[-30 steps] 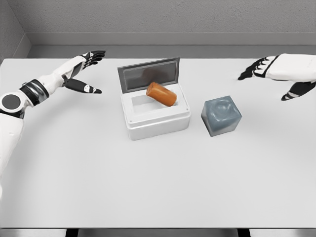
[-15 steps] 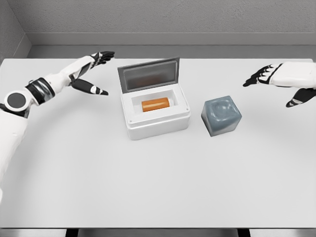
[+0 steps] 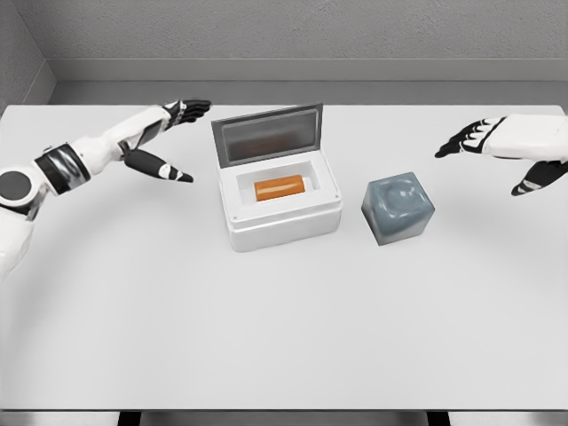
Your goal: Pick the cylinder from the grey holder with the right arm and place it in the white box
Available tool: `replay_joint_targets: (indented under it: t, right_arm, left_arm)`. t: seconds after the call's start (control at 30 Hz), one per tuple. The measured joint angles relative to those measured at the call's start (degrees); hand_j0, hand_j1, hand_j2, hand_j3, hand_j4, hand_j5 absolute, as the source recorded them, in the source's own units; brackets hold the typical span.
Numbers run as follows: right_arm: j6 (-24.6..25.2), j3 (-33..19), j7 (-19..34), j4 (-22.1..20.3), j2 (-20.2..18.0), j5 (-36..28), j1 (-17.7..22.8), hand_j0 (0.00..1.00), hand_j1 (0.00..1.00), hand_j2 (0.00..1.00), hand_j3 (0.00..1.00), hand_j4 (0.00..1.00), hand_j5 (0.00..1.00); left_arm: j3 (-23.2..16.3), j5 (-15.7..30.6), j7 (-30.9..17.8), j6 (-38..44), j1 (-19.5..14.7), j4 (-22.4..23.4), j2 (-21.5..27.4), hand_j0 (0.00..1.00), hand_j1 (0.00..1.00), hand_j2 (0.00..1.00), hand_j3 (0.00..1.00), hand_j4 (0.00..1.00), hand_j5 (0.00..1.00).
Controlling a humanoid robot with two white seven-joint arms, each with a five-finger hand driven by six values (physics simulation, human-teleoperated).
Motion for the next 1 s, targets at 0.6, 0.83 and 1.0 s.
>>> replay_joint_targets:
  t: [0.6,0.83,1.0]
  right_arm:
    - [0.0,0.0,-0.2,-0.3,-0.1,-0.2,-0.3,1.0,1.0,1.0,1.0,1.0,1.0]
    - [0.0,0.0,-0.1,-0.3,-0.1,-0.3,-0.4,1.0,1.0,1.0,1.0,1.0,1.0]
    - [0.0,0.0,-0.1,-0.2,-0.1,-0.3,-0.4,1.0,1.0,1.0,1.0,1.0,1.0]
  left_arm:
    - [-3.7,4.9,0.0,2.6,1.1,-9.6,2.8,1.0,1.0,1.0,1.0,1.0,1.0]
    - [-4.3,6.6,0.0,2.6,2.0,-13.0,5.0,1.0,1.0,1.0,1.0,1.0,1.0]
    - [-4.3,7.6,0.0,2.6,2.5,-14.7,6.3,1.0,1.0,1.0,1.0,1.0,1.0]
